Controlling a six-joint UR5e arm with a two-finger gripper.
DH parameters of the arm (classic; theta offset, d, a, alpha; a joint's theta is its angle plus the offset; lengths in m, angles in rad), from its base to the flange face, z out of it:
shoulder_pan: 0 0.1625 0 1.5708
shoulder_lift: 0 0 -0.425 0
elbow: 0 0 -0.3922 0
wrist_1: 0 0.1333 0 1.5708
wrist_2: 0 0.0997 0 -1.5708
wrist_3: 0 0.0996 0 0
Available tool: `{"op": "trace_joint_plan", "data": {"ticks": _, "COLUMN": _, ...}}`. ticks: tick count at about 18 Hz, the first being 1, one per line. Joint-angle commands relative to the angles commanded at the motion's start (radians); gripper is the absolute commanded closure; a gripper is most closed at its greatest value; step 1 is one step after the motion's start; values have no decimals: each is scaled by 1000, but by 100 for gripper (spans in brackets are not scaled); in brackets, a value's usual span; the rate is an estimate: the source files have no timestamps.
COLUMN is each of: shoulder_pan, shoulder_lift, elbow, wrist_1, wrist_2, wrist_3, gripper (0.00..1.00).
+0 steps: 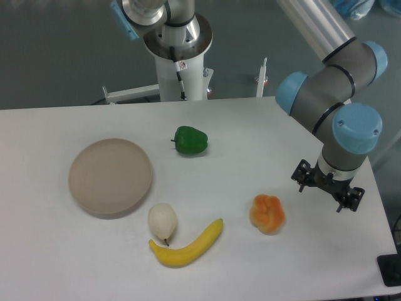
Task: Pick up the banana from the table
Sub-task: 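Move the gripper over the yellow banana and lower toward it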
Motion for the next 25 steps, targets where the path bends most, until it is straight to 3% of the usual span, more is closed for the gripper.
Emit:
{"op": "trace_joint_plan", "data": {"ticks": 9, "shoulder_pan": -26, "shoulder_lift": 17, "elbow": -18, "wrist_1": 0, "wrist_2": -26, "wrist_3": -32, "gripper": 0}}
{"op": "trace_joint_plan", "data": {"ticks": 11, "shoulder_pan": -58, "shoulder_lift": 28, "elbow": -20, "wrist_1": 0, "wrist_2": -90, "wrist_3": -136, "gripper": 0}}
{"op": "trace_joint_plan", "data": {"ticks": 17, "shoulder_pan": -214, "shoulder_lift": 25, "elbow": -21, "wrist_1": 2, "wrist_2": -103, "wrist_3": -308, "gripper": 0}}
{"op": "trace_joint_plan", "data": {"ticks": 21, "shoulder_pan": -301, "shoulder_lift": -27, "elbow": -26, "wrist_1": 109, "wrist_2": -98, "wrist_3": -411, "gripper": 0}}
{"op": "trace_joint_plan", "data": {"ticks": 25, "shoulder_pan": -314, "shoulder_lift": -55, "elbow": -46, "wrist_1": 112, "wrist_2": -89, "wrist_3": -423, "gripper": 0}}
